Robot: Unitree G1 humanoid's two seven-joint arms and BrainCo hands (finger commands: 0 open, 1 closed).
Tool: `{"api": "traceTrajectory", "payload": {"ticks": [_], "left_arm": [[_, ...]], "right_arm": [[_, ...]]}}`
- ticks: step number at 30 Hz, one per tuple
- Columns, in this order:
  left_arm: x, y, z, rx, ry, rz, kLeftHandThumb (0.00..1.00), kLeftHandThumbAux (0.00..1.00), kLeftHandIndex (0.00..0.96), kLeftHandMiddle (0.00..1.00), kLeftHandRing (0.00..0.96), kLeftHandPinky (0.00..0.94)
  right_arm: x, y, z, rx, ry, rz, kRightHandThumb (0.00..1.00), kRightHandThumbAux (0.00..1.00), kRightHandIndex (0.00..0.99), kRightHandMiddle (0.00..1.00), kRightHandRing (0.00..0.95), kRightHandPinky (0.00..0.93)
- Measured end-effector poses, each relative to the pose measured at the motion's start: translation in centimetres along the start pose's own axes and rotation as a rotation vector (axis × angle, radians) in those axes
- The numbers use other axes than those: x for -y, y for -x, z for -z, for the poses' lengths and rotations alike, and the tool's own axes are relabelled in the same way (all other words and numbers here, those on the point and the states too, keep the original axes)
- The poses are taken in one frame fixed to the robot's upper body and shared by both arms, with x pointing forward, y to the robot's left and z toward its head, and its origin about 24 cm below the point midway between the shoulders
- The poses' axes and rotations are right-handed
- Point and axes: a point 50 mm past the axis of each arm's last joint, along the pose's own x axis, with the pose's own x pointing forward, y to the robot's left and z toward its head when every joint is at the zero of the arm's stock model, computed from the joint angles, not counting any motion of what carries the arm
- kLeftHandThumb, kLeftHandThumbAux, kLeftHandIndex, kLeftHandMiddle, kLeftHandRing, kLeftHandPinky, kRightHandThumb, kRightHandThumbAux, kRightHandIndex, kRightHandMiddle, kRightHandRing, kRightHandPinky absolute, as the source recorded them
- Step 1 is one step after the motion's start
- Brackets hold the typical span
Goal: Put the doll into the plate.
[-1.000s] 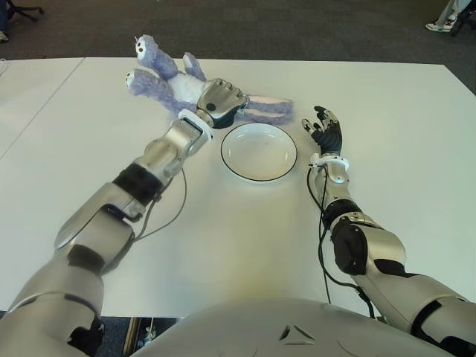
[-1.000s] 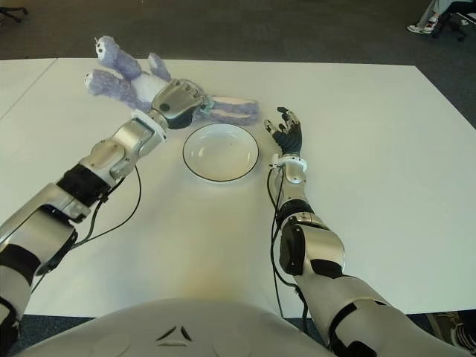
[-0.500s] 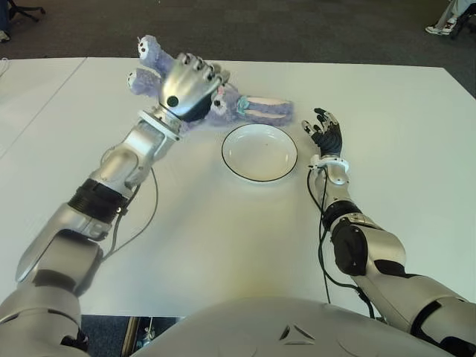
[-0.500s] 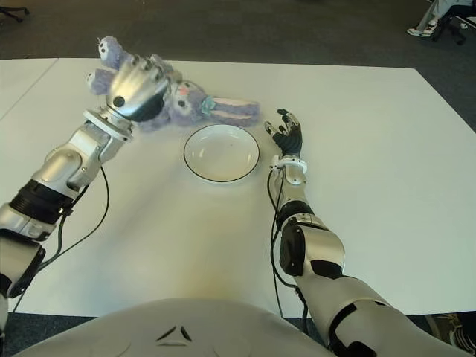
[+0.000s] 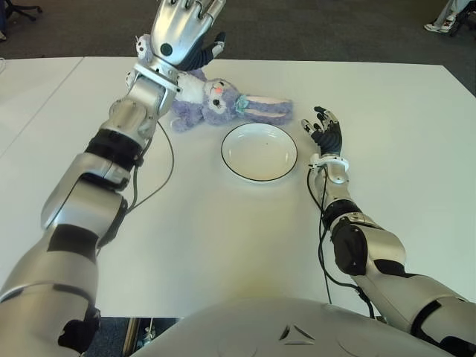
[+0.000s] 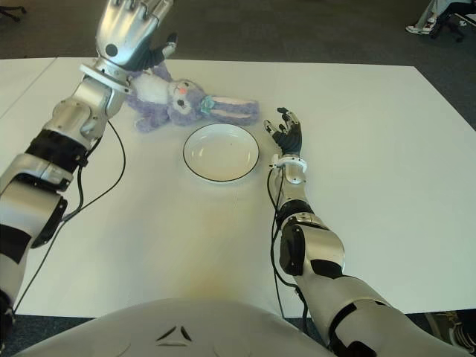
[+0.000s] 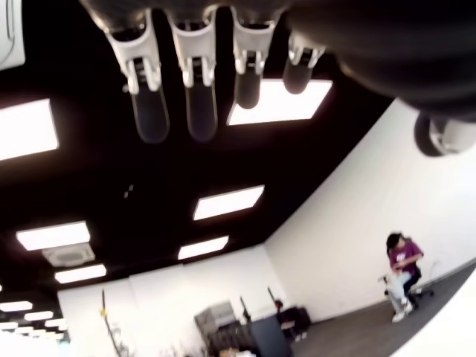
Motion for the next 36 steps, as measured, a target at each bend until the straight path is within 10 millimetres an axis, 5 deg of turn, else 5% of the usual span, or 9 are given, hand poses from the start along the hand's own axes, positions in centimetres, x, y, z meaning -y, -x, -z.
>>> {"api": "traceTrajectory", "payload": {"ticks": [11,36], "left_arm": [[5.3,2.3,-1.3,-0.074,0.017,0.446,0.444,0.138,0.000,0.000,0.000,0.076],[7.4,3.4,-4.7,-0.076,0.187,0.748,0.438,0.179,0.000,0.000,0.000,0.055]], "right_arm": [[0.0,0.1,0.2,-0.008,-0.005,0.004,0.487,0.879,0.276,0.134,0.051,0.014],[0.1,0.1,0.2,-0.009,-0.005,0.010,0.591,0.844,0.313,0.120,0.026,0.000]]}}
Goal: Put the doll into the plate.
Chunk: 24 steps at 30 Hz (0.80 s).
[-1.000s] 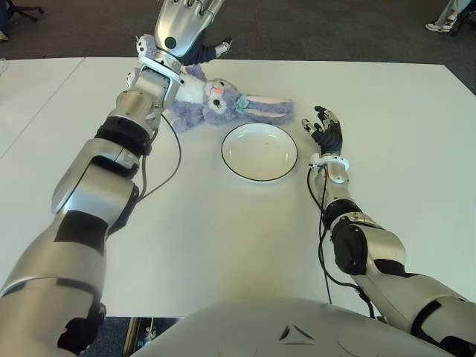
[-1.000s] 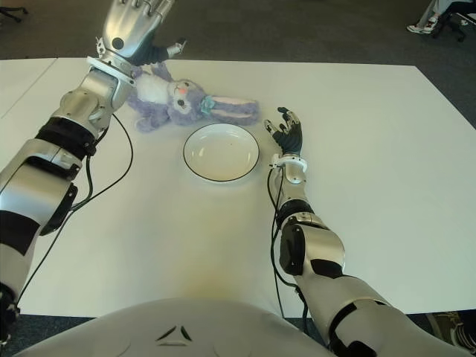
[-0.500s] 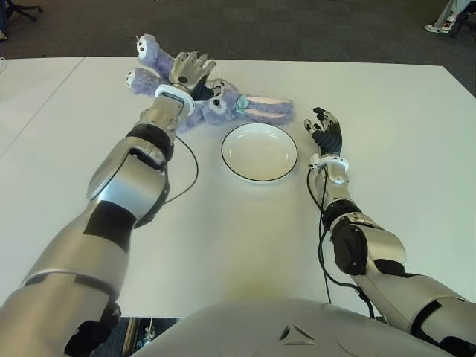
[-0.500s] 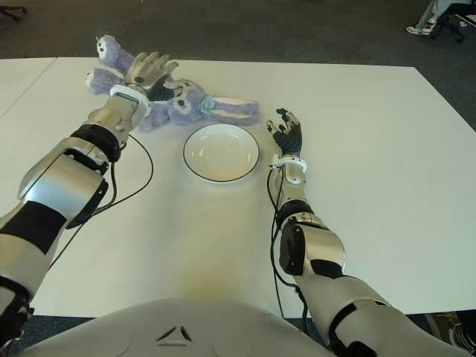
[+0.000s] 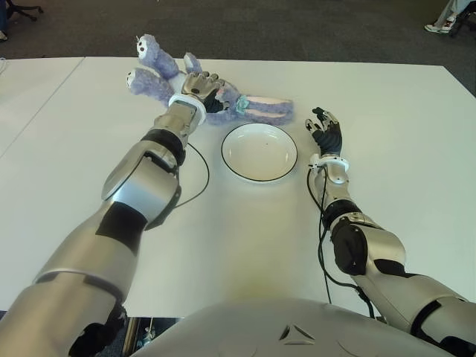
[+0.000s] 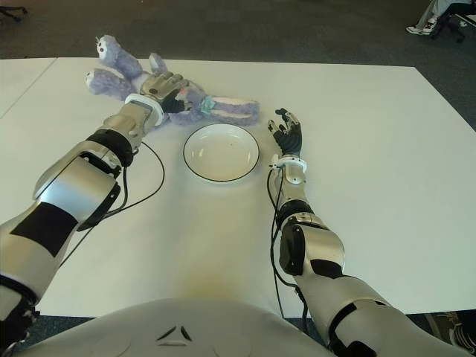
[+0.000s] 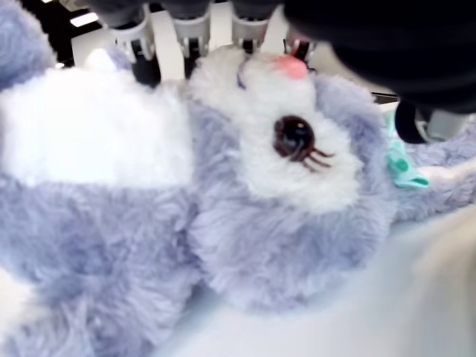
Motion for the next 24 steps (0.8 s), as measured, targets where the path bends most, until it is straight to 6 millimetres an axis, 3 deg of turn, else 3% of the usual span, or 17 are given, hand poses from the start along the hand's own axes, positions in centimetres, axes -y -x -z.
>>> {"api": "traceTrajectory", "payload": {"ticks": [15,18,19,21,23,24], "left_arm": [[1.5,0.2,-0.3,-0.015,0.149,0.020,0.480,0.272,0.000,0.000,0.000,0.213],[1.8,0.3,-0.3,-0.015,0.158,0.010,0.487,0.287,0.000,0.000,0.000,0.204],[1.9,0.3,-0.3,-0.015,0.159,0.006,0.492,0.302,0.000,0.000,0.000,0.139],[2.1,0.4,-0.3,-0.016,0.163,-0.002,0.493,0.307,0.000,0.000,0.000,0.119],[2.5,0.5,-0.3,-0.017,0.169,-0.005,0.527,0.349,0.029,0.001,0.041,0.186],[2.7,0.5,-0.3,-0.017,0.174,-0.011,0.574,0.380,0.150,0.095,0.139,0.246]], "right_arm": [[0.1,0.1,0.1,-0.004,0.001,0.003,0.672,0.842,0.345,0.121,0.011,0.000],[0.1,0.1,0.2,-0.005,0.004,0.003,0.677,0.840,0.351,0.123,0.010,0.000],[0.1,0.1,0.2,-0.005,0.005,0.003,0.678,0.836,0.358,0.125,0.007,0.000],[0.1,0.1,0.2,-0.006,0.005,0.004,0.680,0.834,0.360,0.126,0.006,0.000],[0.1,0.2,0.2,-0.006,0.005,0.004,0.682,0.831,0.363,0.126,0.002,0.000],[0.0,0.2,0.2,-0.006,0.005,0.004,0.695,0.828,0.363,0.125,0.001,0.000]]}}
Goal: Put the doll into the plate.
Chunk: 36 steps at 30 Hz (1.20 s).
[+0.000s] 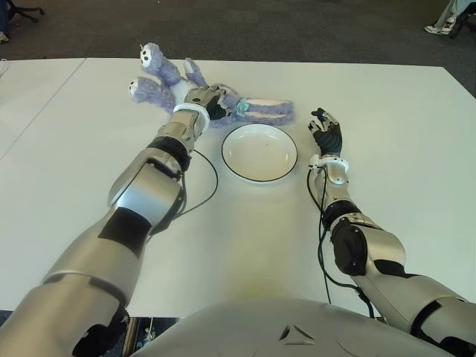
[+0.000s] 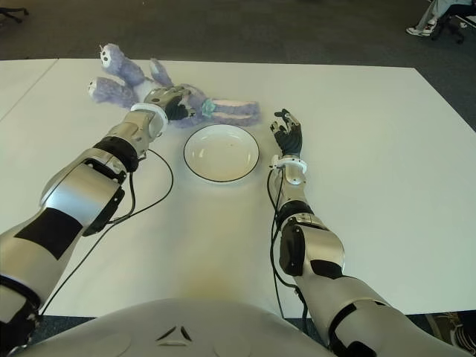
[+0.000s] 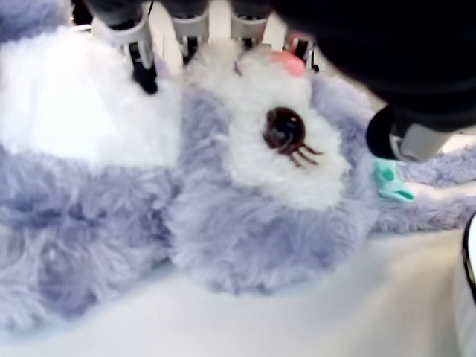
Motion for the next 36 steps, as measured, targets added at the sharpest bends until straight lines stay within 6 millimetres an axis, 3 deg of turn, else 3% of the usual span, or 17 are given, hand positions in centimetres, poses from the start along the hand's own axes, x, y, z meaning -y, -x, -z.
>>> {"api": "traceTrajectory", "payload": {"ticks": [3,4,6,11,12,14,16,25,26,27,36], "left_arm": [[0.4,0.1,0.2,-0.008,0.023,-0.017,0.639,0.412,0.294,0.210,0.257,0.341],[0.5,0.2,0.4,-0.013,0.035,-0.024,0.700,0.613,0.393,0.305,0.324,0.354],[0.6,0.3,0.5,-0.021,0.054,-0.038,0.720,0.673,0.422,0.351,0.367,0.366],[0.8,0.4,0.7,-0.032,0.083,-0.065,0.730,0.685,0.428,0.355,0.368,0.343],[0.8,0.4,0.7,-0.032,0.084,-0.070,0.892,0.661,0.464,0.400,0.447,0.411],[0.7,0.4,0.7,-0.032,0.082,-0.080,0.940,0.652,0.469,0.421,0.473,0.457],[0.7,0.4,0.7,-0.031,0.077,-0.089,0.948,0.649,0.452,0.444,0.479,0.512],[0.5,0.4,0.5,-0.026,0.070,-0.110,0.949,0.649,0.448,0.450,0.480,0.523],[0.5,0.4,0.6,-0.025,0.069,-0.110,0.951,0.646,0.415,0.509,0.526,0.686],[0.5,0.4,0.6,-0.022,0.066,-0.109,0.952,0.646,0.406,0.523,0.539,0.721],[0.9,1.0,1.1,0.069,0.036,-0.148,0.951,0.649,0.387,0.510,0.541,0.756]], "right_arm": [[0.0,0.0,0.0,-0.001,-0.001,0.000,0.711,0.827,0.362,0.123,0.000,0.000],[0.0,0.0,0.0,-0.001,-0.001,0.000,0.713,0.827,0.362,0.122,0.000,0.000],[0.0,0.0,0.1,-0.002,-0.002,0.000,0.725,0.824,0.364,0.122,0.000,0.000],[-0.1,0.1,0.1,-0.004,-0.005,0.000,0.727,0.821,0.368,0.124,0.000,0.000],[-0.1,0.1,0.1,-0.004,-0.005,0.001,0.716,0.822,0.370,0.126,0.000,0.000],[-0.1,0.1,0.1,-0.004,-0.006,0.001,0.712,0.822,0.371,0.126,0.001,0.000],[-0.1,0.1,0.1,-0.004,-0.006,0.001,0.699,0.824,0.371,0.127,0.003,0.000],[-0.1,0.1,0.2,-0.004,-0.006,0.001,0.693,0.825,0.371,0.127,0.003,0.000],[-0.1,0.1,0.2,-0.004,-0.007,0.001,0.653,0.829,0.366,0.121,0.003,0.000],[-0.1,0.1,0.1,-0.003,-0.007,0.001,0.642,0.833,0.362,0.118,0.003,0.000],[-0.1,0.3,0.0,0.029,-0.012,-0.020,0.614,0.836,0.360,0.115,0.015,0.025]]}}
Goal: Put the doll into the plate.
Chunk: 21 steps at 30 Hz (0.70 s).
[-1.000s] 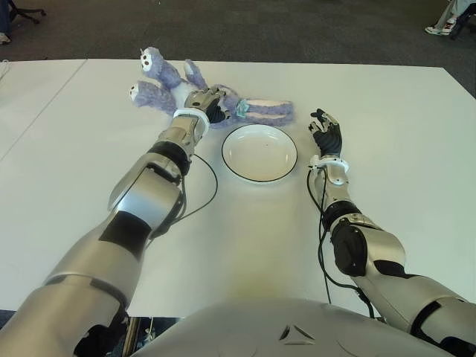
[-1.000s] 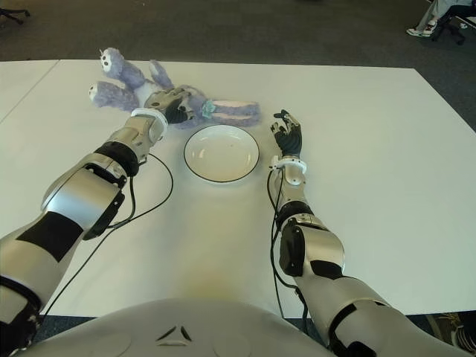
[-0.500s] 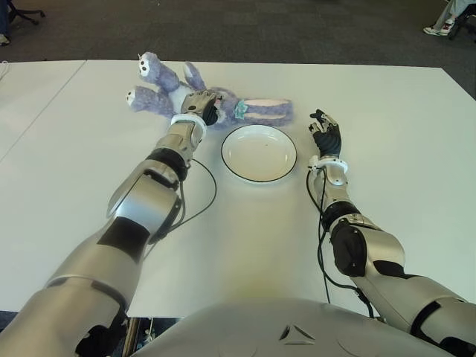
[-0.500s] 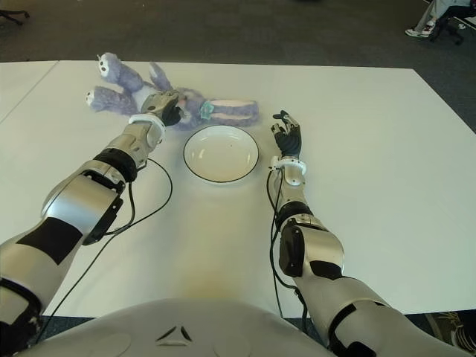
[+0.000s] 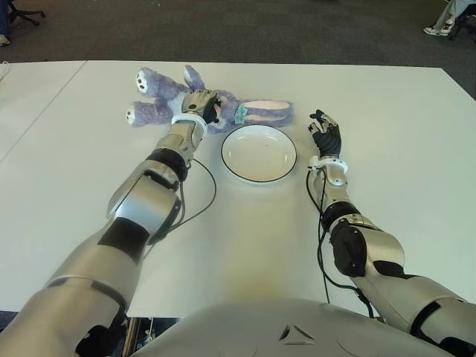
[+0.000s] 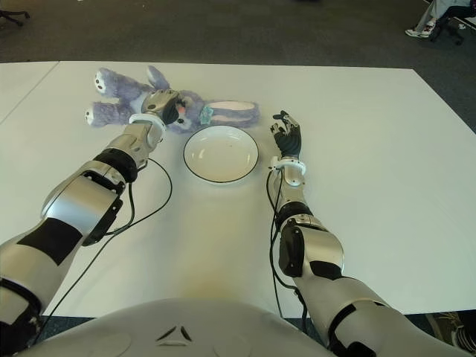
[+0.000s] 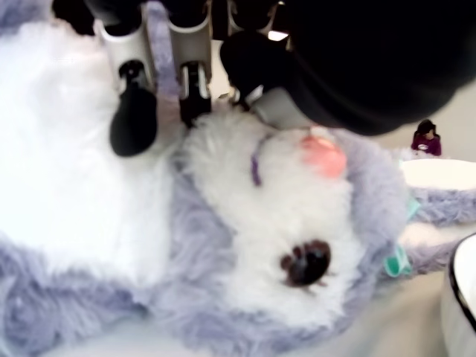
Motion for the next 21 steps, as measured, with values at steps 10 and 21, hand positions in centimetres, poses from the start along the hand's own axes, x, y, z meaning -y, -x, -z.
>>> {"api": "traceTrajectory", "payload": {"ticks": [10,21], "left_arm": [[0.2,2.5,1.0,0.167,0.017,-0.119,0.950,0.651,0.381,0.504,0.536,0.791],[1.9,7.8,1.5,0.236,0.023,-0.051,0.949,0.652,0.380,0.504,0.534,0.798]], "right_arm": [[-0.2,0.0,-0.2,0.011,-0.001,-0.013,0.598,0.837,0.370,0.129,0.042,0.056],[-0.2,0.0,-0.1,0.011,-0.001,-0.020,0.591,0.838,0.378,0.131,0.040,0.032]]}}
